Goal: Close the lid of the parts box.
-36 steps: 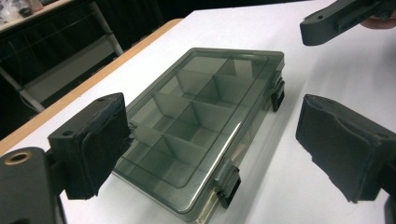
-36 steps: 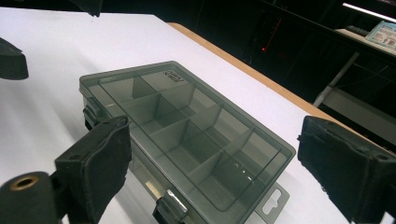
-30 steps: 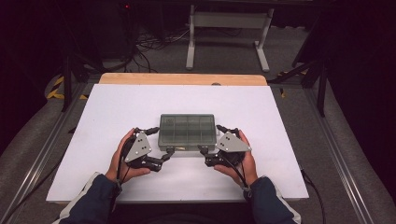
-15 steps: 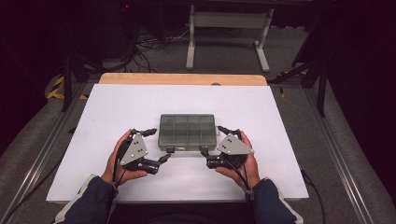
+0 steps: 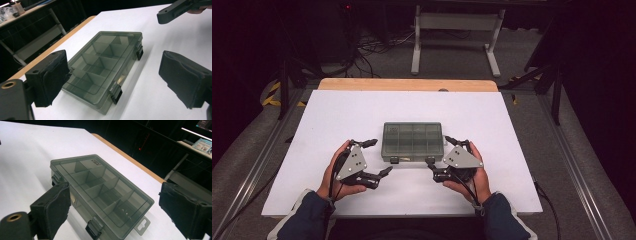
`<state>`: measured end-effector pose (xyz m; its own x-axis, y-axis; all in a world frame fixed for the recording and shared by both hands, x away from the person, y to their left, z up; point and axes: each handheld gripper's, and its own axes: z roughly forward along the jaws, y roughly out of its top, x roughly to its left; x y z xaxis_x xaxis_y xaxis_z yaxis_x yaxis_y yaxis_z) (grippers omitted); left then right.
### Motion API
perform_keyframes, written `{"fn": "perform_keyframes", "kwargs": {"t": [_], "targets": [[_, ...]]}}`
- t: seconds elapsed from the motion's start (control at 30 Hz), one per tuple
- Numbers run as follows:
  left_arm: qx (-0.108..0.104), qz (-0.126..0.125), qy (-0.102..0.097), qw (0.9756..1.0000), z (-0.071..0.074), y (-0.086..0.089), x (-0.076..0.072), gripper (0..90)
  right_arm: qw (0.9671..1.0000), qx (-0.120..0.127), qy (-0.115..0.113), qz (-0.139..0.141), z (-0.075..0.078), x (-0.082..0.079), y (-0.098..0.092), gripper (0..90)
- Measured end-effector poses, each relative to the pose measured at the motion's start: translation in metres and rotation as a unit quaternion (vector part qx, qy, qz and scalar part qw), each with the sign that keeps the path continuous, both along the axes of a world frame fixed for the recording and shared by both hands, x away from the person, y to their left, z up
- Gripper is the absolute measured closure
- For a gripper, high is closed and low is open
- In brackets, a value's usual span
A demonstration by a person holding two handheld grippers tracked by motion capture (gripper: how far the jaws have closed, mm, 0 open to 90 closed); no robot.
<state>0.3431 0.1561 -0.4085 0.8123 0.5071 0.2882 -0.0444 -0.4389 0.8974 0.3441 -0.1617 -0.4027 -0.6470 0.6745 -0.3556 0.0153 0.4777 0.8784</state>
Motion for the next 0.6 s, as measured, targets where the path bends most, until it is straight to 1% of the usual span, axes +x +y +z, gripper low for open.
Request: {"fn": "perform_keyframes", "kwargs": {"t": [0.17,0.6], "targets": [[0.004,-0.002,-0.005,1.0,0.001,0.0014,-0.0031,9.9,1.0,-0.005,-0.003,-0.001,0.0002,-0.0019,-0.0003,11.1],[0.01,0.003,-0.008,0.9999,0.0,0.0077,-0.0091,9.6,0.9998,-0.017,-0.004,-0.007,-0.0008,-0.0059,-0.0028,10.9]]}}
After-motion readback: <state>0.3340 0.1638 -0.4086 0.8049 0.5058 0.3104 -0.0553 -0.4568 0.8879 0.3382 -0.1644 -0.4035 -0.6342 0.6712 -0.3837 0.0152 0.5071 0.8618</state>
